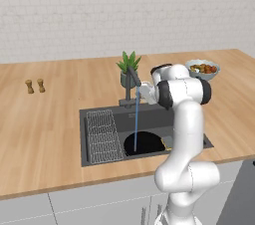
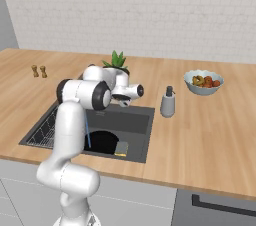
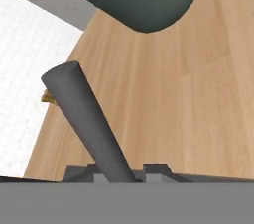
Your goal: Pick the pan and sponge and place them into the sink. Then turn on the water.
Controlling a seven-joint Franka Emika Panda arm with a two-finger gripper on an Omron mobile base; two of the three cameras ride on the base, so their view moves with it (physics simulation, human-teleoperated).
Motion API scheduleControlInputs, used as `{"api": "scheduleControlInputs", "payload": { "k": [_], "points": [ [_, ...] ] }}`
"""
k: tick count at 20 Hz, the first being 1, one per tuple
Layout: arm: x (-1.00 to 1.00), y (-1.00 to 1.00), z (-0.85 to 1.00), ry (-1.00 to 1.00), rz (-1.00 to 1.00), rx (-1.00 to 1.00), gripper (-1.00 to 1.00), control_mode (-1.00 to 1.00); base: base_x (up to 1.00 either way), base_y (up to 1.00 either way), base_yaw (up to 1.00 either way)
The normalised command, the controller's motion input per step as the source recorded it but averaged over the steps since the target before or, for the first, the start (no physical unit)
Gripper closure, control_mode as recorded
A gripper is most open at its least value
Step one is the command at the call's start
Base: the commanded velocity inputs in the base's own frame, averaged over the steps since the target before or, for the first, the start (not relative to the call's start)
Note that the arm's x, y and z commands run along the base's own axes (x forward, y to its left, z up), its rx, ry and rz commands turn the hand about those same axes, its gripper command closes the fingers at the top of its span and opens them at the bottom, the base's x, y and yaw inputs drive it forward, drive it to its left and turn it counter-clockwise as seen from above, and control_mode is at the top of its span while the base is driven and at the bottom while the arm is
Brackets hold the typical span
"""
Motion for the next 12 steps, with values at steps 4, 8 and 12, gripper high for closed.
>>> {"api": "scheduleControlInputs", "payload": {
  "k": [4,8,12],
  "points": [
    [0.00,0.00,0.00,0.00,0.00,0.00,1.00,-1.00,0.00,0.00,0.00],
    [0.00,0.00,0.00,0.00,0.00,0.00,1.00,-1.00,0.00,0.00,0.00],
    [0.00,0.00,0.00,0.00,0.00,0.00,1.00,-1.00,0.00,0.00,0.00]
  ]
}}
